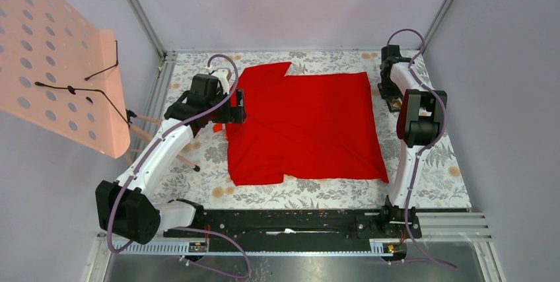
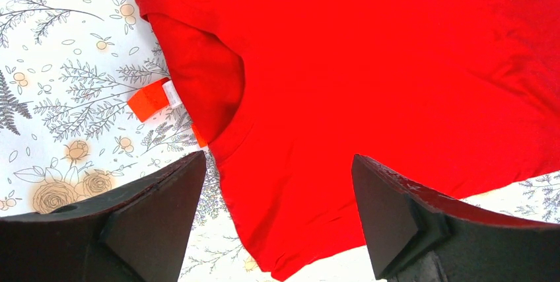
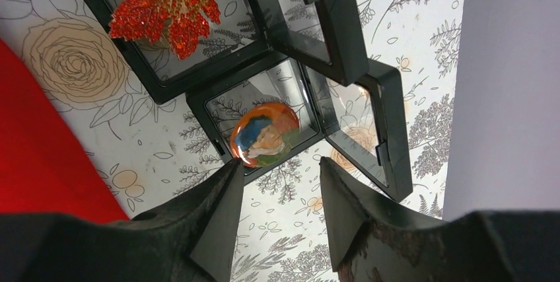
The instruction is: Pin the brooch onto the clothing
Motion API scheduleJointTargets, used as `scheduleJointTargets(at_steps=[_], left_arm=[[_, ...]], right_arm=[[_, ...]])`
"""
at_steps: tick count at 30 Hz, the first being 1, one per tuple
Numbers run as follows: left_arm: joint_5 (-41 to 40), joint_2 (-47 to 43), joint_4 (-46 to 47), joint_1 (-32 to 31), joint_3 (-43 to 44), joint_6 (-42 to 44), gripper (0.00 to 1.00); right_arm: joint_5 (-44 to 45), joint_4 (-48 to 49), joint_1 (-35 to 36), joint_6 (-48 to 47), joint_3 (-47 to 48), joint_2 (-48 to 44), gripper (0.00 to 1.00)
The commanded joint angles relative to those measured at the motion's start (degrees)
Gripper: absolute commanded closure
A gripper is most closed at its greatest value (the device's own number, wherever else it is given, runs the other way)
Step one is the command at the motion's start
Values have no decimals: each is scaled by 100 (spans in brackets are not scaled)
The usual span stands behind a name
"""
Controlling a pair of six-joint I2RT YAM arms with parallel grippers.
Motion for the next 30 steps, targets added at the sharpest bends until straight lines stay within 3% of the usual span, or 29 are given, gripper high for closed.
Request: scheduleJointTargets(at_steps=[1, 30], left_arm=[[88, -130, 314, 10, -31, 18, 11], [40, -185, 307, 9, -61, 49, 10]], right_arm=[[122, -178, -16, -147, 358, 88, 47], [-128, -1451, 10, -290, 1842, 1190, 45]])
